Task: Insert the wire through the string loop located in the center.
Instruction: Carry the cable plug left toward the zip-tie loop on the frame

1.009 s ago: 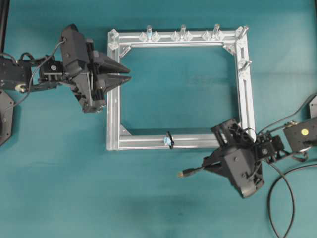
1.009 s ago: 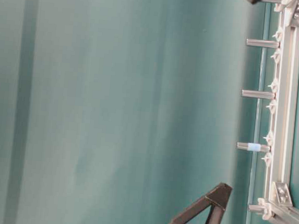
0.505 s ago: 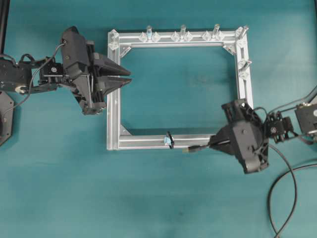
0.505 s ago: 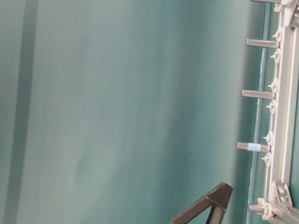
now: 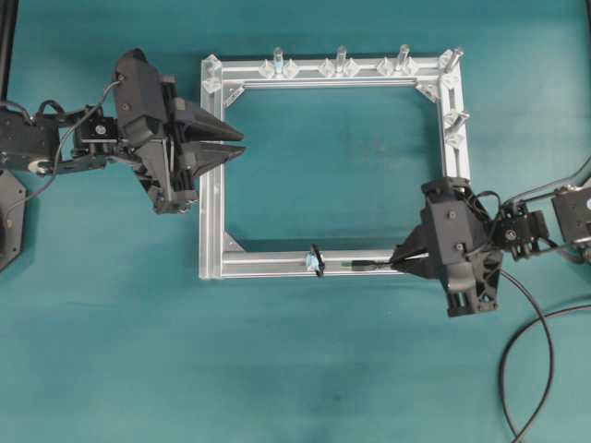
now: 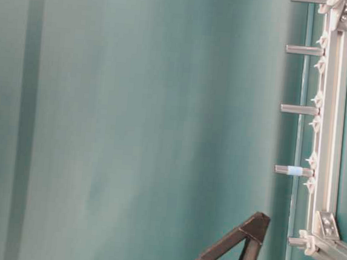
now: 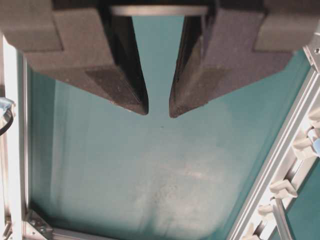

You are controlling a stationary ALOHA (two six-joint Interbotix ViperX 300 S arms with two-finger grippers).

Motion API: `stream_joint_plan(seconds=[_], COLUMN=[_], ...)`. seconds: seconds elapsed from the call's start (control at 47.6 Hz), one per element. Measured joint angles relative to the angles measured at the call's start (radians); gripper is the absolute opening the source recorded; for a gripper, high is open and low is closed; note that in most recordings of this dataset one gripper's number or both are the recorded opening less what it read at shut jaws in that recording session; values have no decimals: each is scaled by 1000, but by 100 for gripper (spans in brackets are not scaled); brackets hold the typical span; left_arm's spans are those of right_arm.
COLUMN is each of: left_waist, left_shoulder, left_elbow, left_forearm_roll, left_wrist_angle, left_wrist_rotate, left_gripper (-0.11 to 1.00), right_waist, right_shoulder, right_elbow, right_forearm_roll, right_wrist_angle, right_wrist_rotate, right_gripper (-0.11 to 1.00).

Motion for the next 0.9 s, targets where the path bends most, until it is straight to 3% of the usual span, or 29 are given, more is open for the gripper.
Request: stream_joint_plan(seconds=[0.168,0.904], left_waist=[-2,-2], left_shoulder=[0,2], left_elbow=[0,2], left_forearm_roll=[0,0], left_wrist_angle=[0,0], left_wrist_rotate=[0,0], left_gripper=[30,30], right_waist=[0,0], right_shoulder=[0,0], right_elbow=[0,0], right_forearm_roll=[-2,-2], right_wrist_angle=[0,34], right_wrist_rotate=[31,34], right_gripper=[8,8])
